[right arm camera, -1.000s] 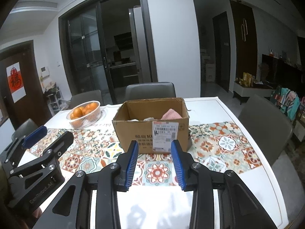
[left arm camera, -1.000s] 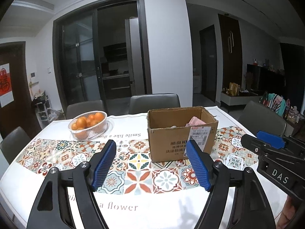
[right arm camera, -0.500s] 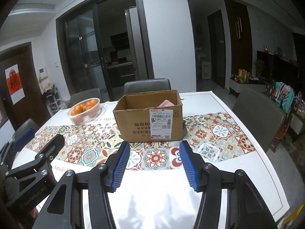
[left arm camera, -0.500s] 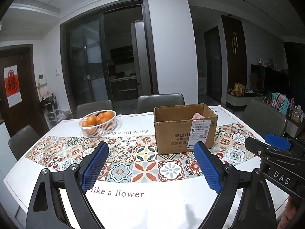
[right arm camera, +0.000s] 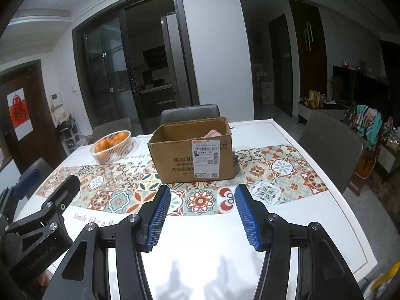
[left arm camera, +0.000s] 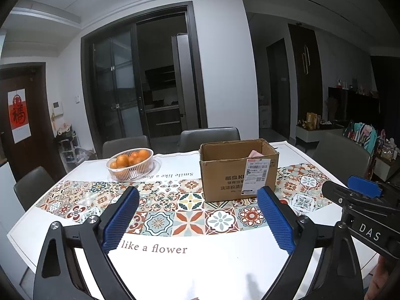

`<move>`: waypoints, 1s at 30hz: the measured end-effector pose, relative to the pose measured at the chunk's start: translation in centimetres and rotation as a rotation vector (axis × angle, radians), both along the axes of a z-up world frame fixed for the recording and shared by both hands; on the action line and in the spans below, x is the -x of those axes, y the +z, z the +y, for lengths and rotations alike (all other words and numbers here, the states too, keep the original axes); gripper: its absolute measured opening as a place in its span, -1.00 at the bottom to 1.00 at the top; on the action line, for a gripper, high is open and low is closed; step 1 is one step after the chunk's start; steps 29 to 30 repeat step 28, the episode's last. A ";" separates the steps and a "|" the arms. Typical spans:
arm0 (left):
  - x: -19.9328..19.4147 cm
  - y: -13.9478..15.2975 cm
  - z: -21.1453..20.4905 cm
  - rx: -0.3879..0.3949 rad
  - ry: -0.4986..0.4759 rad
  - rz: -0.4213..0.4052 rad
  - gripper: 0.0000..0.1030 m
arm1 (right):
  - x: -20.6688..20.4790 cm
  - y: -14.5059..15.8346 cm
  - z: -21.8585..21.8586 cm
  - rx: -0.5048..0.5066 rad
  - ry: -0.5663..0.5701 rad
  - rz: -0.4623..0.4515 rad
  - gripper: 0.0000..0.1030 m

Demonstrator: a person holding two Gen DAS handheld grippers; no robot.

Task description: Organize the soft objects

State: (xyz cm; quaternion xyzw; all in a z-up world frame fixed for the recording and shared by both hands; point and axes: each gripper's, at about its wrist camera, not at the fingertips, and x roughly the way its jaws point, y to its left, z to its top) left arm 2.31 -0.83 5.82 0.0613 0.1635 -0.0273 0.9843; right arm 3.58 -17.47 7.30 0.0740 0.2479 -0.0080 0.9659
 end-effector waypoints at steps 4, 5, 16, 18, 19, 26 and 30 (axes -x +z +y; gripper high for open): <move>0.3 0.0 0.1 0.002 -0.004 -0.002 0.95 | 0.3 0.1 0.1 0.000 0.002 -0.005 0.13; 0.3 0.0 0.1 0.004 -0.003 -0.001 0.96 | 0.3 0.0 0.1 0.000 0.002 -0.004 0.13; 0.6 -0.2 0.2 0.007 -0.006 0.000 1.00 | 0.6 -0.3 0.1 -0.001 -0.001 0.004 0.13; 0.4 -0.2 0.2 0.009 -0.006 0.007 1.00 | 0.5 -0.3 0.1 -0.002 -0.003 0.007 0.13; 0.4 -0.3 0.2 0.011 -0.007 0.009 1.00 | 0.5 -0.4 0.0 -0.002 -0.003 0.009 0.13; 0.0 -0.5 0.4 0.020 -0.007 0.030 1.00 | 0.3 -0.7 0.2 0.000 -0.002 0.019 0.13; 0.0 -0.5 0.5 0.022 -0.006 0.032 1.00 | 0.2 -0.7 0.3 0.001 -0.003 0.021 0.13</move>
